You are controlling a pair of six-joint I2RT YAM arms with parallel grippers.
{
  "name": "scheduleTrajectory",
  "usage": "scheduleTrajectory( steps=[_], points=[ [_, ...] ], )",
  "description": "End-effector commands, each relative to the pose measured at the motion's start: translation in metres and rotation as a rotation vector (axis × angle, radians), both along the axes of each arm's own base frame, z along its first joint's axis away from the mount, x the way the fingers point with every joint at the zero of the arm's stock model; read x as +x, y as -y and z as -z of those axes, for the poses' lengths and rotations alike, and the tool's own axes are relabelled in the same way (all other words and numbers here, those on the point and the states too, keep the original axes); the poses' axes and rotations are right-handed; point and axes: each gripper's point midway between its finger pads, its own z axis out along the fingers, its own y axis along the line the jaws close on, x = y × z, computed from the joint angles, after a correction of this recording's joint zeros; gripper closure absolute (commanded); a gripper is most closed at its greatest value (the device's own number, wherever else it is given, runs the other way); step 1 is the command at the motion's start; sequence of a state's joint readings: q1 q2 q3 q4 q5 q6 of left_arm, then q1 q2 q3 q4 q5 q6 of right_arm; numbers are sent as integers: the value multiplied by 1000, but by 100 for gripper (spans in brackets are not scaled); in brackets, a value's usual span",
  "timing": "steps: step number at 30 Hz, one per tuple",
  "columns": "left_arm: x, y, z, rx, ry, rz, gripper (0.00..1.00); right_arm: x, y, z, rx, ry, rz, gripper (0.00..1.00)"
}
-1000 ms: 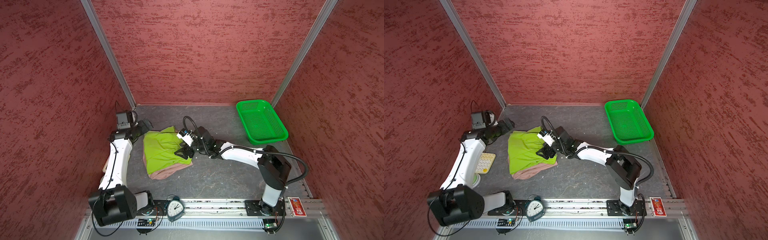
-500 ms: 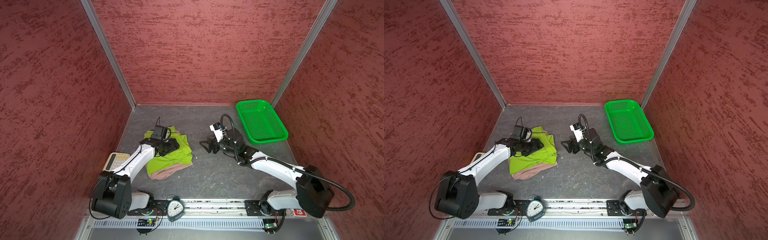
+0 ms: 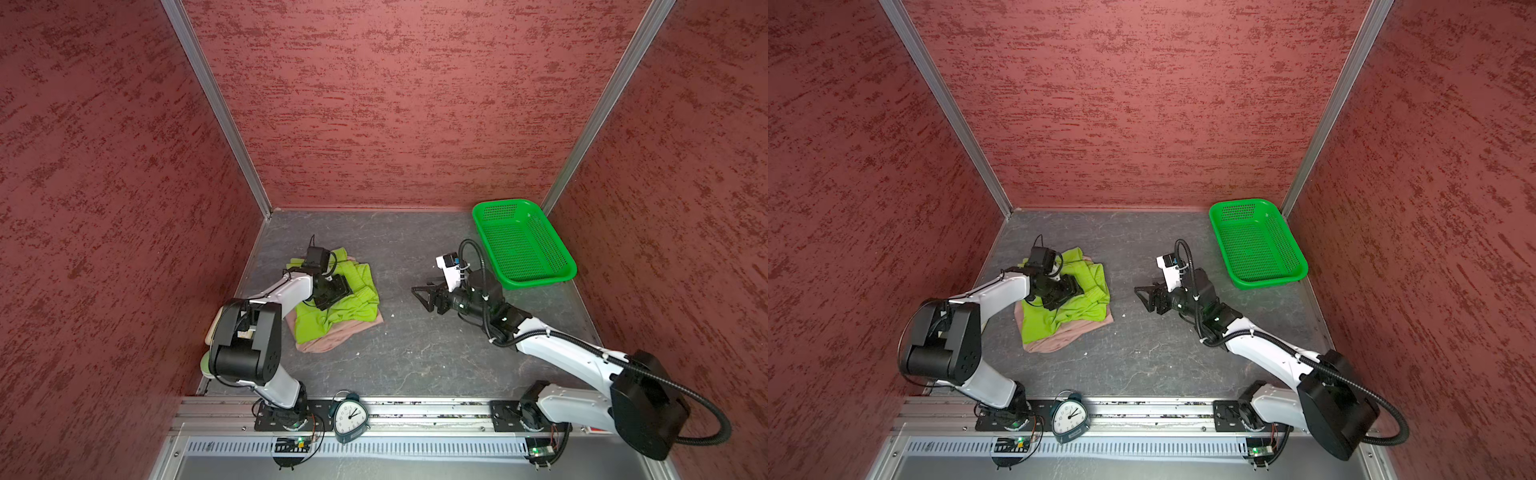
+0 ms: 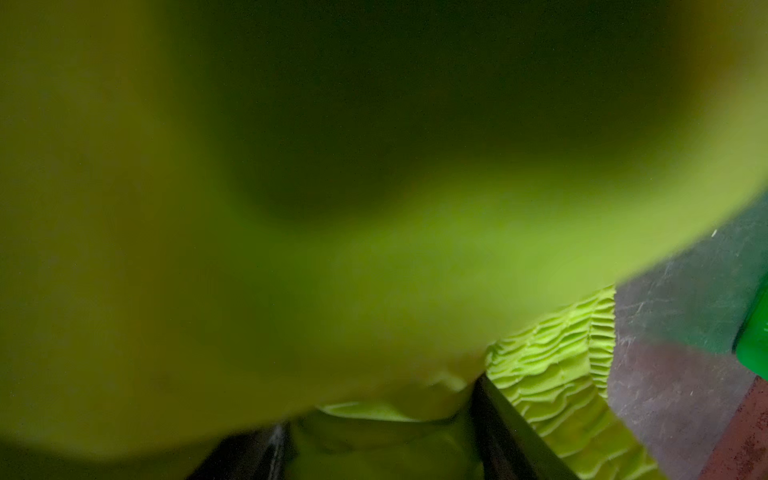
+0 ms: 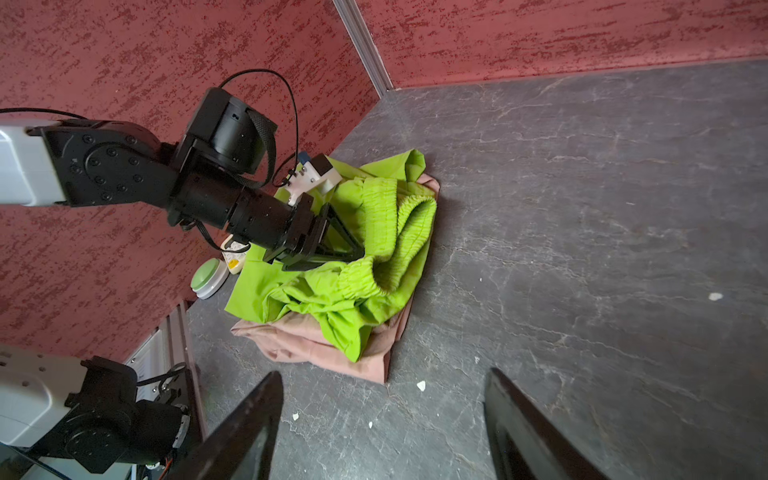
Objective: Fold and stack the shorts
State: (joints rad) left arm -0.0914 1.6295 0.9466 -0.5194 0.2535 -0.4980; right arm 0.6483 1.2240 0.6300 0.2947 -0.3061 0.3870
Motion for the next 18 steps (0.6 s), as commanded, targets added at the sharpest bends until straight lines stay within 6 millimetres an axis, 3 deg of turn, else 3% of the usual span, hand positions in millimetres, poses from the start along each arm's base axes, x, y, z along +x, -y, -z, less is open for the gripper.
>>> scheduleTrajectory(
  steps=[1,10,18],
  points=[
    [23,-26,9,67,-4,23,29,8,-1,-17,63,36,22,23],
    [117,-72,15,205,36,97,16,17,-8,-16,61,22,21,22],
    [168,-109,12,289,74,169,7,20,-7,-16,48,20,36,22]
  ],
)
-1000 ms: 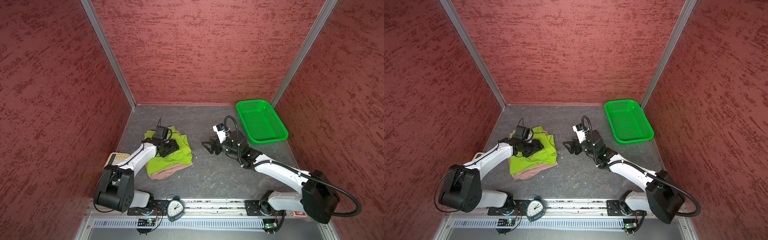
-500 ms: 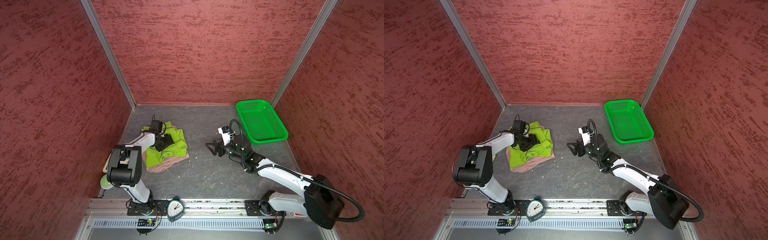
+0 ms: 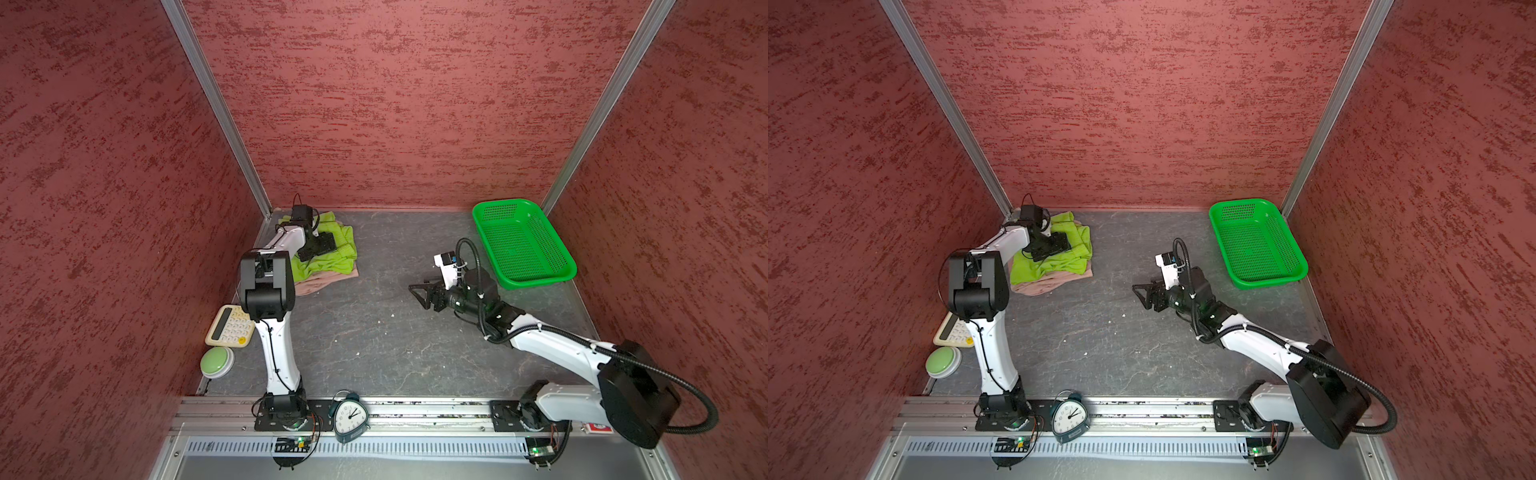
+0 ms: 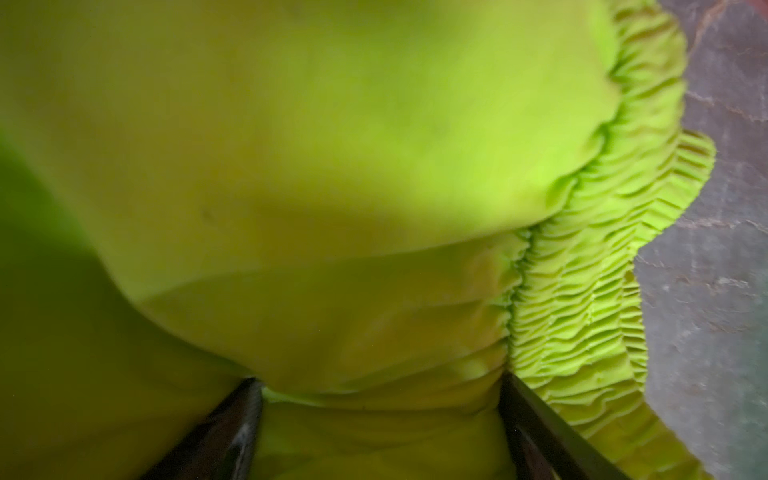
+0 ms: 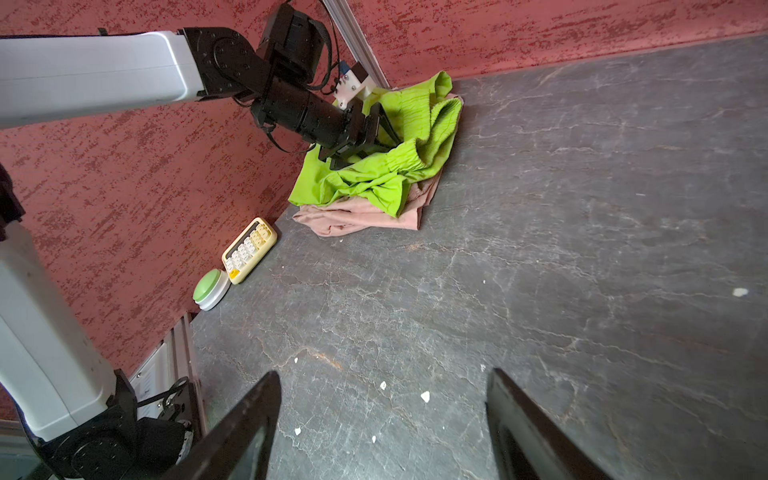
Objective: Fold and stack the shorts
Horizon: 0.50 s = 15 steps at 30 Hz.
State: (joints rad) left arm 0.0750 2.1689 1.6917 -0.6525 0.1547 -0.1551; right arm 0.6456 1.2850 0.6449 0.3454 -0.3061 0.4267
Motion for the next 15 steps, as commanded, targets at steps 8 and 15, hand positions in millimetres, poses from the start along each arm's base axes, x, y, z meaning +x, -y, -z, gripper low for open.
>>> scheduleTrajectory(
  steps=[8,15],
  points=[
    [31,-51,15,130,-17,85,1,19,7,-18,-45,65,74,19],
    [41,-58,-44,157,67,44,1,23,18,-36,-48,123,124,15]
  ],
)
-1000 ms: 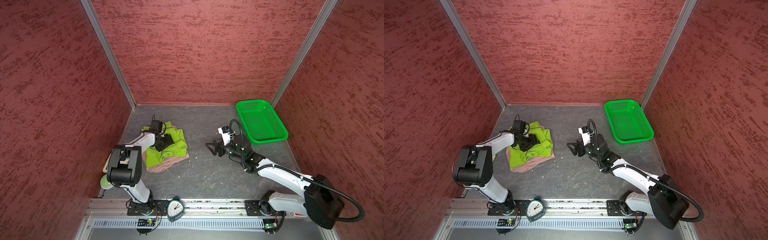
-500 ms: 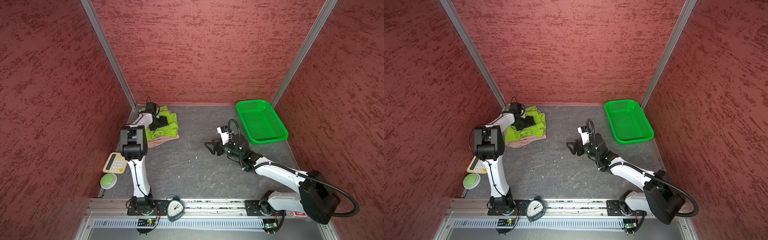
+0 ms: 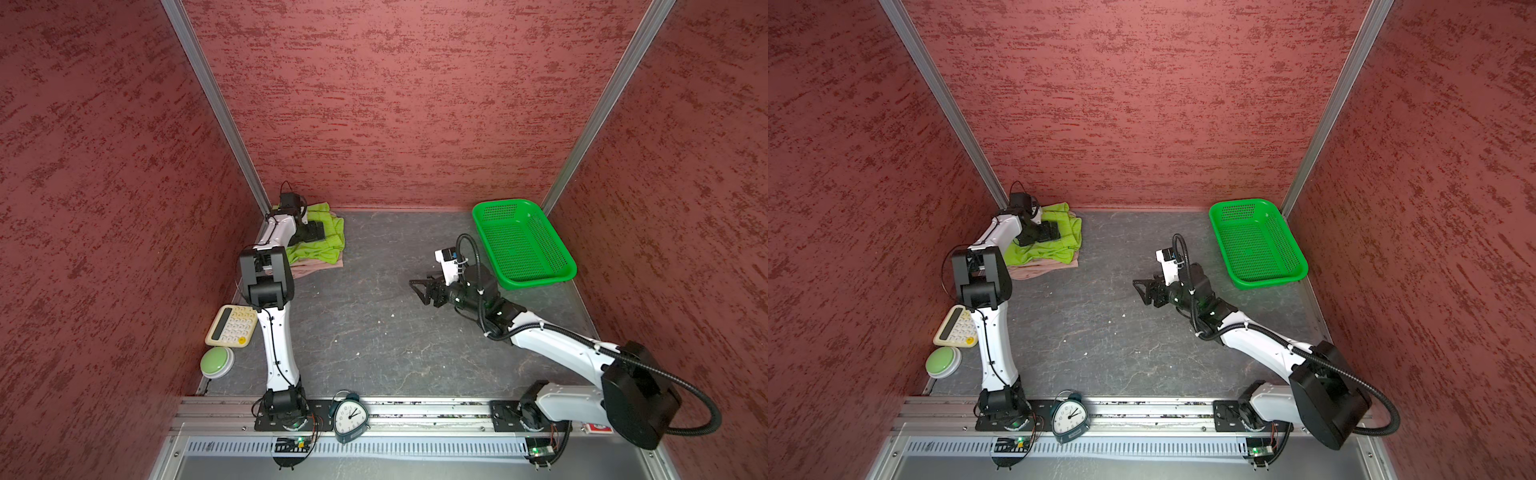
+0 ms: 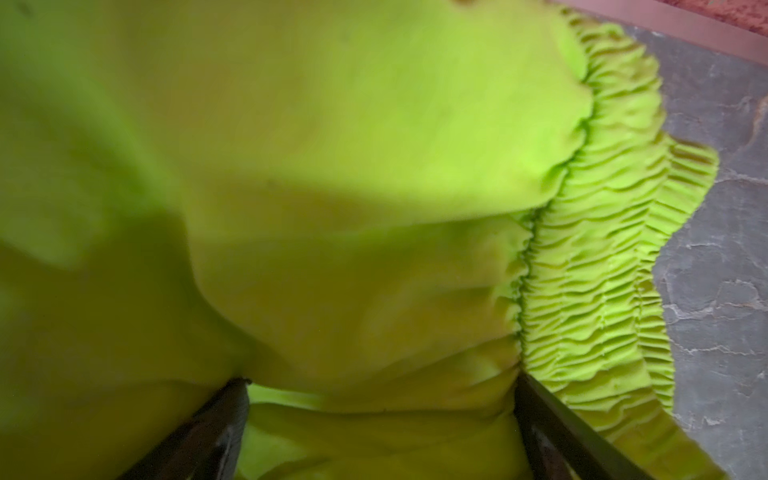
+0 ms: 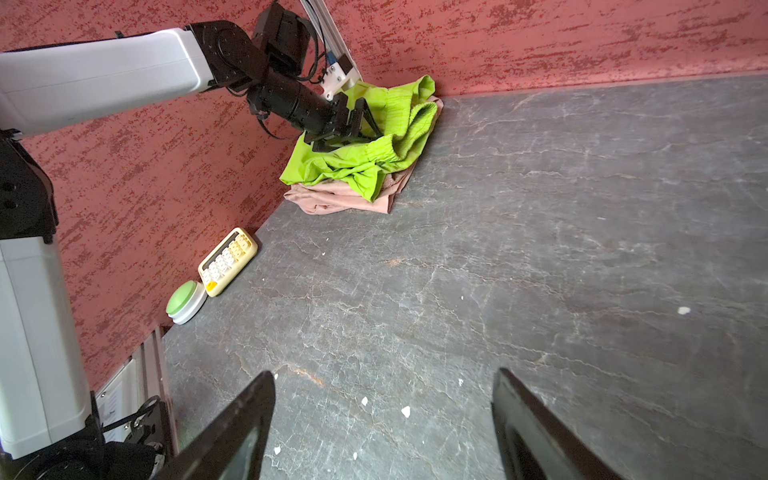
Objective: Fold and stack the shorts
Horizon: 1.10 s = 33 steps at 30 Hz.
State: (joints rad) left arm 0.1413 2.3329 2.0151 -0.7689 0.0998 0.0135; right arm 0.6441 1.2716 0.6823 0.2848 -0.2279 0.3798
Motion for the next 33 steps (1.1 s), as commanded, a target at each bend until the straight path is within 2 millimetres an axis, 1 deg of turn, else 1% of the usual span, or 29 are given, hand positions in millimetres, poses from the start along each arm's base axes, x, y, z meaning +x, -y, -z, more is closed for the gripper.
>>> scheduleTrajectory(
  steps=[1,4,6,7,8,9,10,11,12,13,14,17,20,22,25,26,28,30,31,32,33],
  points=[
    [-5,-6,-45,24,53,-21,1,15,16,-31,-9,93,83,14],
    [-12,-6,-102,51,170,-49,1,28,42,-38,-62,114,176,10],
    [-26,-4,-133,92,233,-72,1,36,71,-42,-118,130,276,5],
    [-36,-2,-151,119,279,-85,1,41,91,-43,-150,136,346,2],
    [-49,3,-163,132,322,-91,1,45,114,-45,-184,140,417,1],
    [-60,6,-169,139,354,-100,1,47,136,-46,-204,137,488,1],
    [-76,11,-177,134,398,-118,0,50,162,-46,-223,130,565,1],
    [-91,17,-179,117,435,-128,1,52,186,-44,-240,124,631,1],
    [-106,20,-179,98,466,-148,1,53,206,-41,-255,114,686,1],
    [-123,26,-173,75,488,-157,1,54,229,-37,-273,105,753,1],
    [-139,31,-166,61,512,-172,1,54,247,-32,-297,101,805,1],
    [-179,43,-139,76,577,-193,1,50,288,-15,-355,99,924,1],
    [-207,47,-112,122,630,-184,1,43,318,0,-391,158,1027,1],
    [-220,44,-102,140,660,-192,1,39,329,12,-413,206,1055,1],
    [-229,37,-101,170,751,-198,1,40,337,27,-403,207,1085,1],
    [-229,36,-101,179,780,-196,1,43,336,32,-384,213,1076,1],
    [-228,37,-96,176,796,-179,1,47,325,38,-344,260,1026,1],
    [-223,40,-88,172,797,-146,1,51,320,43,-318,293,1001,1],
    [-221,41,-81,175,781,-130,1,53,318,46,-309,303,991,1],
    [-217,42,-82,172,799,-127,1,55,316,47,-297,315,983,1],
    [-214,45,-78,167,790,-112,1,57,312,46,-286,333,964,1]
  ],
)
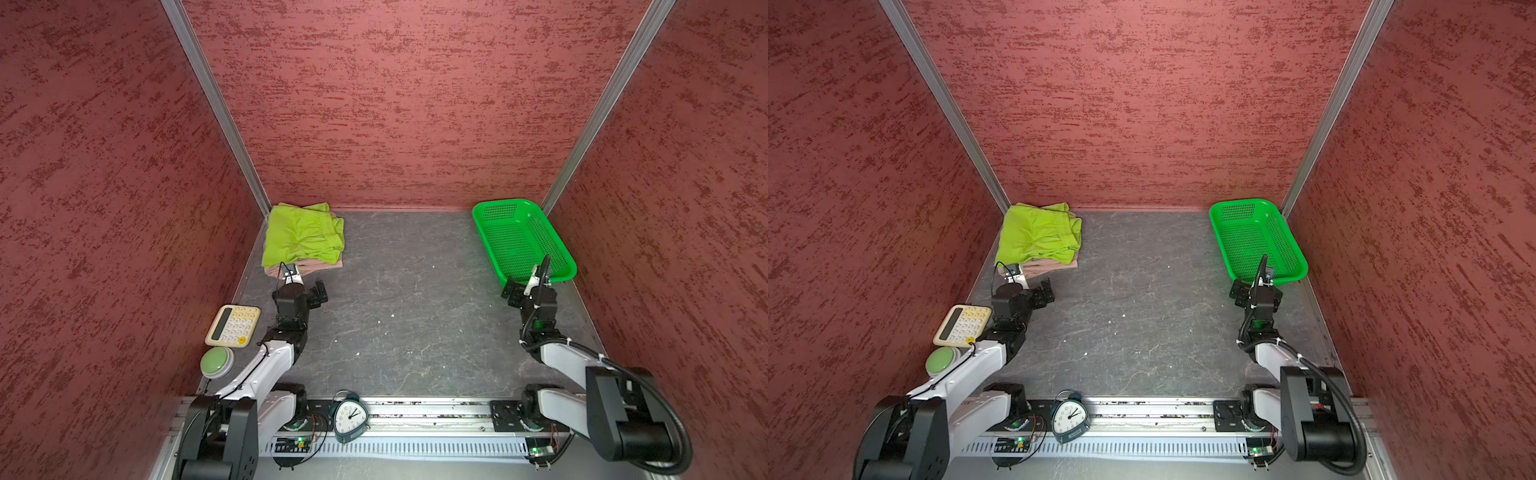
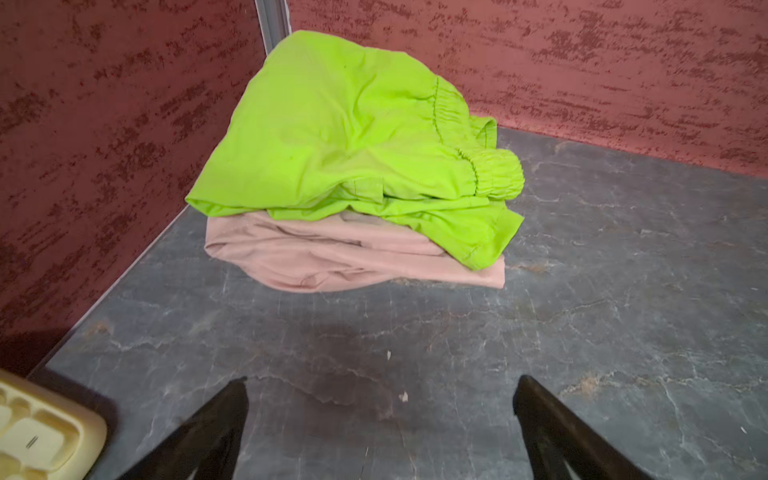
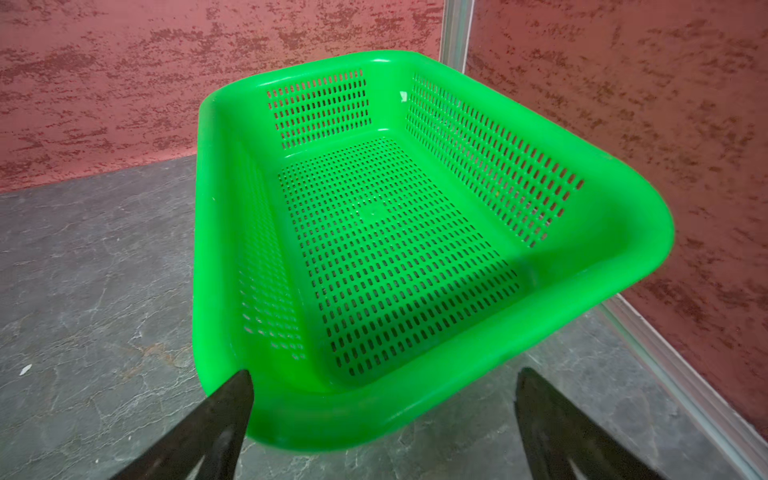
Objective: Fold and stack the shorts
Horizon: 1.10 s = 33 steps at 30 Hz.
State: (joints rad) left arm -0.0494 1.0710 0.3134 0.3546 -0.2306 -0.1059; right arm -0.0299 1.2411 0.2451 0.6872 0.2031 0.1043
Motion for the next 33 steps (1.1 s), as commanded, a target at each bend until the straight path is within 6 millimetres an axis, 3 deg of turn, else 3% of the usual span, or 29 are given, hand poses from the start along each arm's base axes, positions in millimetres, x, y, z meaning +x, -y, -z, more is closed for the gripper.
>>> scheduleTrajectory(
  steps=[1,9,13,16,20,33],
  points=[
    [17,7,-17,18,113,56,1,17,-15,-45,-8,215,-95,1],
    [42,15,-17,39,148,108,1,23,-17,-44,-68,241,-122,1],
    [55,23,-10,89,145,177,1,32,-23,-19,-79,203,-158,1],
    [62,14,5,86,186,142,0,39,-17,-19,-70,183,-128,1],
    [65,14,14,7,113,205,1,39,-17,-18,-68,182,-127,1],
    [65,14,12,13,128,203,1,39,-18,-18,-67,181,-128,1]
  ],
)
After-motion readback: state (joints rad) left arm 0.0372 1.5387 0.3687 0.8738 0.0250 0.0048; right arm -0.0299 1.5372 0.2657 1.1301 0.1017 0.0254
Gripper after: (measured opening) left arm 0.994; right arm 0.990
